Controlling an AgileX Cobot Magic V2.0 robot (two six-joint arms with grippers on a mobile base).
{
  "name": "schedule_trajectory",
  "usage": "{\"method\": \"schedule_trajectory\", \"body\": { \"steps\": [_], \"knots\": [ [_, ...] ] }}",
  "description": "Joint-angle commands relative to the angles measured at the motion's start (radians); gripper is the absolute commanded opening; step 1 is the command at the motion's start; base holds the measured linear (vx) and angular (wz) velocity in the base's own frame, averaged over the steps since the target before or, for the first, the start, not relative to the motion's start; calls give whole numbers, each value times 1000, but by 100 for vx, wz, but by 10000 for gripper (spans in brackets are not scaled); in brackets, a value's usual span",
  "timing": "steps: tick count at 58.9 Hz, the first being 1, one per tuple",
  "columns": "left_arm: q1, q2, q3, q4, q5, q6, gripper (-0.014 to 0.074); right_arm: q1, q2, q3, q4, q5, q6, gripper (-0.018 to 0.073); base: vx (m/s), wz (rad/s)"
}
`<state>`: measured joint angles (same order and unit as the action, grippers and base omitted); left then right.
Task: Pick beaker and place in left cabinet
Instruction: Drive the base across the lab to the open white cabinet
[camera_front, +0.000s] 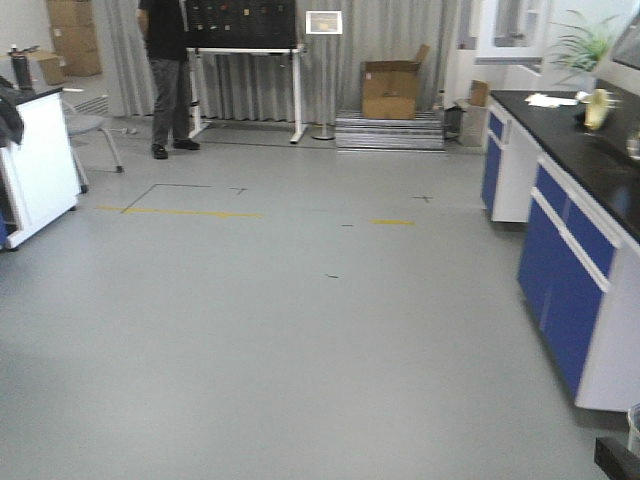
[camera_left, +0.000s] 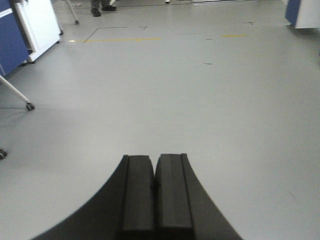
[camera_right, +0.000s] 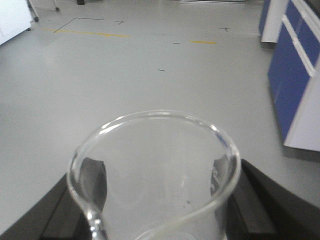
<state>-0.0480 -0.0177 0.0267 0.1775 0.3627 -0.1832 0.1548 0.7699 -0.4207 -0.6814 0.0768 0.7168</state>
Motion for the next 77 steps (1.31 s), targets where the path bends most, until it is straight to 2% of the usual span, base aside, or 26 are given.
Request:
{"method": "schedule_trajectory", "body": {
  "steps": [1, 37, 77],
  "knots": [
    [-5, -10, -15, 3, -75, -4, 4, -6, -7, -33, -11, -62, -5, -1, 46, 32],
    [-5, -10, -15, 3, -75, -4, 4, -6, -7, -33, -11, -62, -5, -1, 54, 25],
    [-5, -10, -15, 3, -75, -4, 4, -6, -7, -33, -11, -63, -5, -1, 64, -14]
  ]
}}
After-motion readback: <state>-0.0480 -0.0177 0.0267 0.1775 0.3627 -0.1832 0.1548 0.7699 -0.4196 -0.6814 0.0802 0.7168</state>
